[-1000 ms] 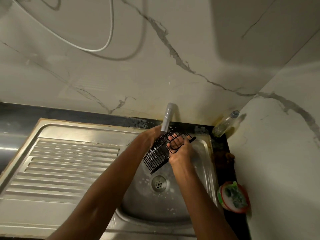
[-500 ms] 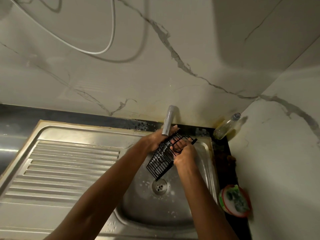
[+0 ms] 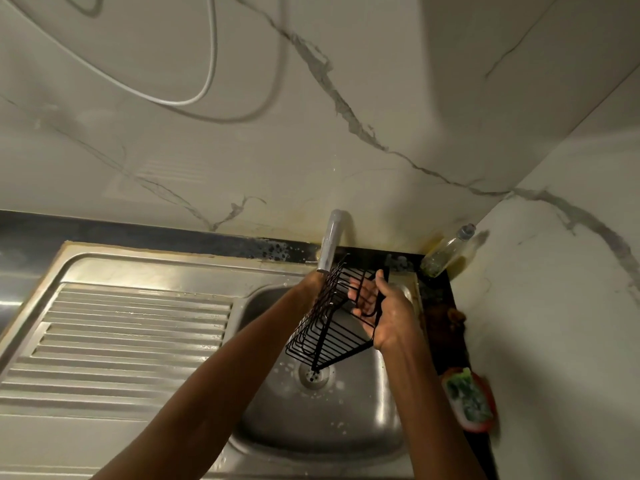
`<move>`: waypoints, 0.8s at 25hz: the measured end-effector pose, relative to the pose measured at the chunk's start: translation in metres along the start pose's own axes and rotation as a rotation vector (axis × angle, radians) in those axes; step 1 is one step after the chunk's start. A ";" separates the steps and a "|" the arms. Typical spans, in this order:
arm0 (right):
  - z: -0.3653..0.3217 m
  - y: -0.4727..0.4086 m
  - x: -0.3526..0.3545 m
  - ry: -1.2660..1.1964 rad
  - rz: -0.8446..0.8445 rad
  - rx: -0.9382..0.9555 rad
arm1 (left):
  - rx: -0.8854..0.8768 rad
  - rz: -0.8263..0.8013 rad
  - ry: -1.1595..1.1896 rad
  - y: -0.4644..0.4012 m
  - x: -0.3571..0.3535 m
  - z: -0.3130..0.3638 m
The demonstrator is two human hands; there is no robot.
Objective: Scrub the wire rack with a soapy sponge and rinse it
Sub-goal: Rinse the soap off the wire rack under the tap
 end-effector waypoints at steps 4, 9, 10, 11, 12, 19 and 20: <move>0.001 -0.001 0.003 0.040 -0.004 0.058 | 0.084 0.048 -0.013 0.006 -0.008 0.015; 0.011 -0.004 -0.010 0.121 0.026 0.061 | 0.099 -0.106 0.135 0.013 -0.009 0.014; 0.013 -0.005 -0.011 0.124 0.043 0.058 | 0.109 -0.143 0.163 0.016 -0.008 0.012; 0.016 -0.006 -0.012 0.123 0.059 0.052 | 0.131 -0.160 0.161 0.018 -0.007 0.009; 0.020 -0.006 -0.014 0.123 0.066 0.042 | 0.143 -0.192 0.168 0.023 -0.005 0.007; 0.031 0.002 -0.020 0.081 0.046 0.051 | 0.212 -0.092 0.118 0.022 0.013 -0.028; 0.027 0.004 -0.017 0.075 0.043 0.068 | 0.233 -0.032 0.085 0.009 0.015 -0.039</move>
Point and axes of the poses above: each hand's wrist, its own y-axis away from the middle knuckle, its own x-axis out of the back of the hand, z = x × y, the point moved 1 cm from there along -y, towards the middle knuckle, and after that the axes turned 6 degrees about -y, right-handed, at the moved point
